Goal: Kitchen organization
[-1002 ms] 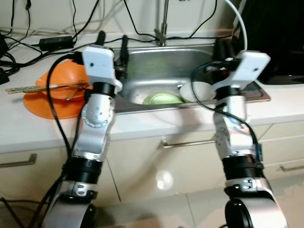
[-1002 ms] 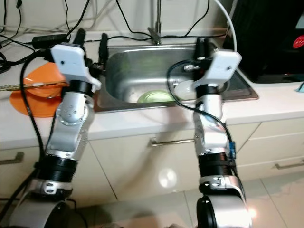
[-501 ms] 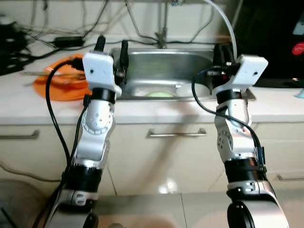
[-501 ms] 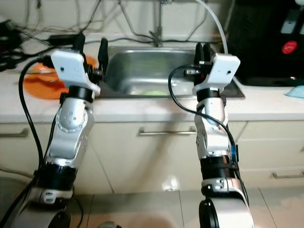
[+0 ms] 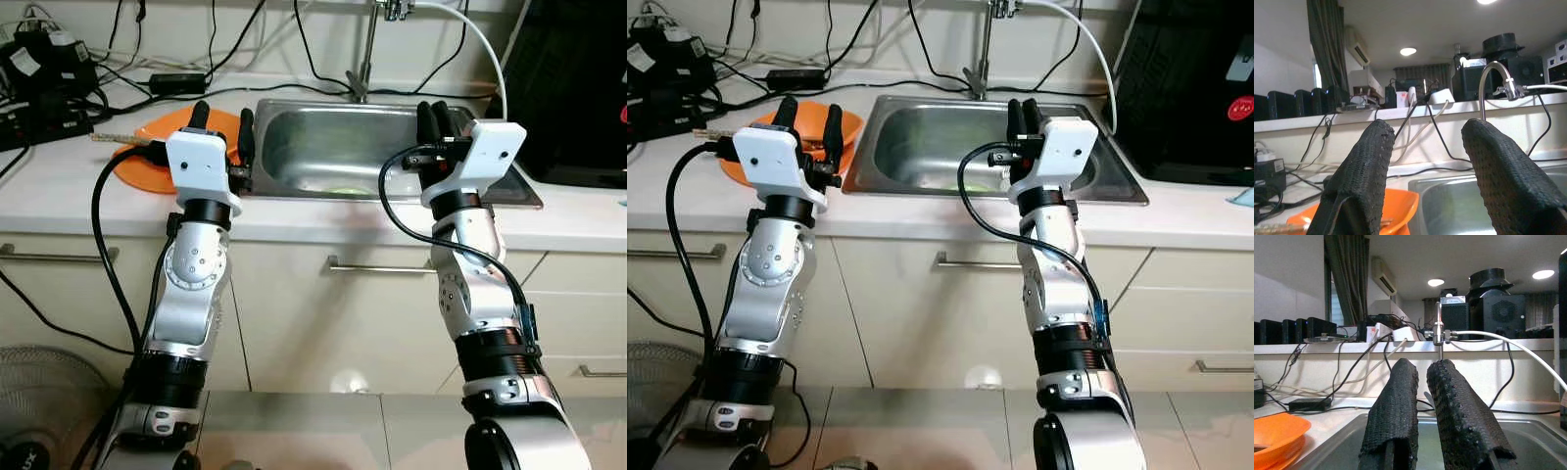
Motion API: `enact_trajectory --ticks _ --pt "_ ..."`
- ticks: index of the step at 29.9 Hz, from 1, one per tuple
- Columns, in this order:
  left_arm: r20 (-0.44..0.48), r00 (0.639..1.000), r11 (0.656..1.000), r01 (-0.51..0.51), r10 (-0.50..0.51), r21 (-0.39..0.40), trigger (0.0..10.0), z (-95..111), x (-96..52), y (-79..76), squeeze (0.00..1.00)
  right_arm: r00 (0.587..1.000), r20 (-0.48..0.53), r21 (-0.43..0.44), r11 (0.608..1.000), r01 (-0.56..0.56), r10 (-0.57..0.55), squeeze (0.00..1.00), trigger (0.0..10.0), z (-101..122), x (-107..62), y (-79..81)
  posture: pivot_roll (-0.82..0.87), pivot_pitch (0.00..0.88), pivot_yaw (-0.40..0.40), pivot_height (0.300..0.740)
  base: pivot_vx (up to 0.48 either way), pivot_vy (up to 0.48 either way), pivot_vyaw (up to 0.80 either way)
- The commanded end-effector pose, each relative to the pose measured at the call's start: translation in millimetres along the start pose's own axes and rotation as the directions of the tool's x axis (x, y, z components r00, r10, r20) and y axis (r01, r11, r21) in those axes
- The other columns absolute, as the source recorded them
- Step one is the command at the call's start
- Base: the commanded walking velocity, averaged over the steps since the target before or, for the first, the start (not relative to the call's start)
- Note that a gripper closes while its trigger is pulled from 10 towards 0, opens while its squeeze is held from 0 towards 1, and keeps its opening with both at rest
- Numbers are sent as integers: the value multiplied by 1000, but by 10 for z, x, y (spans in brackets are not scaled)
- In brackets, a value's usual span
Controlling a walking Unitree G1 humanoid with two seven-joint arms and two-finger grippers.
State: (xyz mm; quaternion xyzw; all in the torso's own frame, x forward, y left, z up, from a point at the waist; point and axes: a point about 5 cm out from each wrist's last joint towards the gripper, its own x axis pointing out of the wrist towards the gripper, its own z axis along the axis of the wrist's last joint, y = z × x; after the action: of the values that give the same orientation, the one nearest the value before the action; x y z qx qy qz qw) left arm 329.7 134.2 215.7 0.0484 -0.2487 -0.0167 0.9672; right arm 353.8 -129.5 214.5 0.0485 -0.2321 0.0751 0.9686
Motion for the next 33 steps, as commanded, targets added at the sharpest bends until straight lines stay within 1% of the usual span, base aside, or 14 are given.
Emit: enact_trajectory --ticks 1,3,4,6,7,11,13,14,15,16,22,26,29,33 --pt "-16 1000 1000 8 -8 7 10000 -26 -15 -11 0 1000 -11 8 1000 3 -3 0 10000 -12 -15 -20 76 10 -26 740 0 0 0" --pt "-36 999 1000 7 -7 10 10000 -99 -64 -2 0 1000 -24 6 1000 2 -1 0 10000 -43 -26 -25 80 15 -25 740 0 0 0" --pt "-36 999 1000 7 -7 10 10000 -99 -64 -2 0 1000 -24 6 1000 2 -1 0 10000 -43 -26 -25 80 15 -25 740 0 0 0" --pt "-81 996 999 -18 22 47 10000 -258 -188 60 0 998 -63 -10 1000 3 -3 0 10000 -144 -88 -43 87 24 -26 740 0 0 0" --pt "-81 996 999 -18 22 47 10000 -258 -188 60 0 998 -63 -10 1000 3 -3 0 10000 -144 -88 -43 87 24 -26 740 0 0 0" --pt "-105 992 995 -55 64 86 10000 -334 -274 158 0 997 -81 1 1000 10 -10 0 10000 -192 -144 -55 90 30 -28 740 0 0 0" --pt "-118 990 993 -65 77 101 10000 -368 -292 205 0 996 -85 4 1000 10 -10 0 10000 -200 -151 -51 91 32 -28 740 0 0 0" --pt "-118 990 993 -65 77 101 10000 -368 -292 205 0 996 -85 4 1000 10 -10 0 10000 -200 -151 -51 91 32 -28 740 0 0 0" --pt "-130 987 989 -83 99 124 10000 -410 -300 288 0 996 -93 4 1000 10 -9 0 10000 -217 -150 -45 91 36 -29 740 0 0 0" --pt "-132 985 986 -95 113 137 10000 -422 -300 339 0 995 -96 7 1000 9 -8 0 10000 -225 -151 -42 90 36 -30 740 0 0 0" --pt "-126 973 970 -173 195 172 10000 -424 -284 539 0 993 -122 4 1000 3 -2 0 10000 -283 -188 -45 97 47 -32 740 0 0 0" --pt "-119 972 969 -181 202 171 10000 -413 -286 550 0 992 -127 5 1000 0 1 0 10000 -294 -194 -41 97 52 -33 740 0 0 0" --pt "-114 973 970 -178 198 165 10000 -409 -290 510 0 992 -128 6 1000 -4 5 0 10000 -294 -194 -38 97 53 -33 740 0 0 0" --pt "-109 976 973 -170 188 156 10000 -402 -287 447 0 992 -126 10 1000 -6 7 0 10000 -289 -189 -35 97 54 -32 740 251 0 0"
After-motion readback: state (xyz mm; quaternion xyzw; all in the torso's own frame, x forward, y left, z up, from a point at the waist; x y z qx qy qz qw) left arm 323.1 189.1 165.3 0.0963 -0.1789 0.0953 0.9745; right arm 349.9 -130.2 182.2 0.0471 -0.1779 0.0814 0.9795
